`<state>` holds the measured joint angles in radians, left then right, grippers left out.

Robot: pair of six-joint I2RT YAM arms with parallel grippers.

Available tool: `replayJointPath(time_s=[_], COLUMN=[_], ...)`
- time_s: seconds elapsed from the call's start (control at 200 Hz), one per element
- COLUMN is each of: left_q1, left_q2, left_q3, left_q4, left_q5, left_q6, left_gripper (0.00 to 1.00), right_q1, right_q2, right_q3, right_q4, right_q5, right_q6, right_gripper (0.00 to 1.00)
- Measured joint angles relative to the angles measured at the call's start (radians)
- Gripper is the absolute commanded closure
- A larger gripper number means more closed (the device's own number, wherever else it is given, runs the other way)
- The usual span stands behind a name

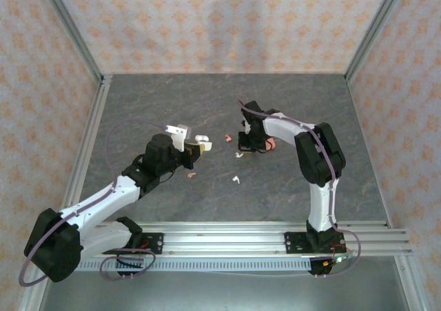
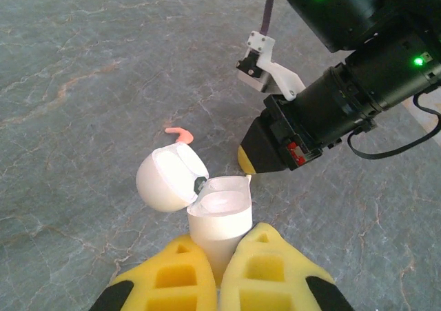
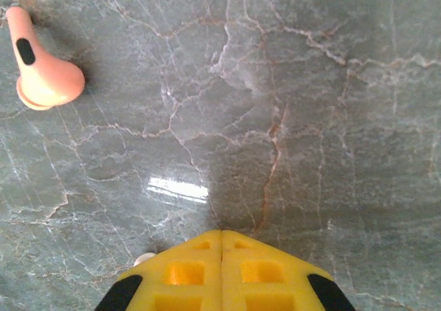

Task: Insert wireless bluetooth earbuds into charging case

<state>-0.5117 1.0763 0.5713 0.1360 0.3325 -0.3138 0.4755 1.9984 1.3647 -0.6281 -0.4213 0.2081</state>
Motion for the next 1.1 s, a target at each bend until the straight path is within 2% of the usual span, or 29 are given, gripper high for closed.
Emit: replayJointPath(time_s=[0.671, 0.881, 1.006, 1.101], left_q1=[-0.005, -0.005, -0.005, -0.006], left_q2=[0.020, 0.020, 0.030, 0.052], left_q3=[0.000, -0.010, -0.026, -0.026], left_q4=[0.003, 0.025, 0.083, 0.132], left_q5=[0.000, 0.013, 0.093, 0.173], left_q6=[-0.001, 0.000, 0.003, 0.023], left_gripper=[1.00, 1.00, 1.00, 1.00], right_q1=[0.081, 0.068, 0.061, 0.060], right_q2=[-0.082, -0.152, -0.161, -0.158], right_q3=[-0.122, -0.110, -0.070, -0.037], right_q4=[-0.014, -0.063, -0.072, -0.085], right_q5=[-0.110, -0.067, -0.037, -0.016], right_q6=[0.158, 0.198, 0.219, 0.229], right_gripper=[0.99, 0.64, 0.51, 0.49])
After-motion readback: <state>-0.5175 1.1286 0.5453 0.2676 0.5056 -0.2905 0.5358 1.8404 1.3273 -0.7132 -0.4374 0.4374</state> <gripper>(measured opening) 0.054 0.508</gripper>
